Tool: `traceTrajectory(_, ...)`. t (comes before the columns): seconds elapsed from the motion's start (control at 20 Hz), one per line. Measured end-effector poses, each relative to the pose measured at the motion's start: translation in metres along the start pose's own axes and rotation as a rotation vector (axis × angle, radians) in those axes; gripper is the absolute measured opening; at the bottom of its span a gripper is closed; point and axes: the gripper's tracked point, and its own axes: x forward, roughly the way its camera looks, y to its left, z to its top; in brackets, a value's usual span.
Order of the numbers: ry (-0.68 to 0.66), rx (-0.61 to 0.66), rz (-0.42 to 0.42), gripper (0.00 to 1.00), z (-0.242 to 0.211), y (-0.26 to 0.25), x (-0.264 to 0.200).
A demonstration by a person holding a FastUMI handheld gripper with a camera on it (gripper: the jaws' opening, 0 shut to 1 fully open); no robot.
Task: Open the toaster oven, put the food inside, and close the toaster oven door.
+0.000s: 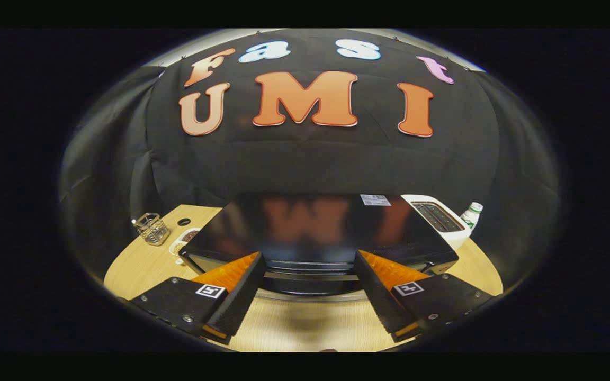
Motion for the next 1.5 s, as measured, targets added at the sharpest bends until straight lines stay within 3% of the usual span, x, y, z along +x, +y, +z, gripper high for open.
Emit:
traceTrajectory(0.4, 0.054, -0.030, -0.007, 1.00, -0.025, 0.004, -0.039)
traceTrajectory(0.95, 0.165, -0.057, 0.028, 1.00, -0.098, 0.008, -0.090)
traceTrajectory(1.5, 0.317, -0.007, 0.048, 1.00, -0.175, 0.009, -0.099)
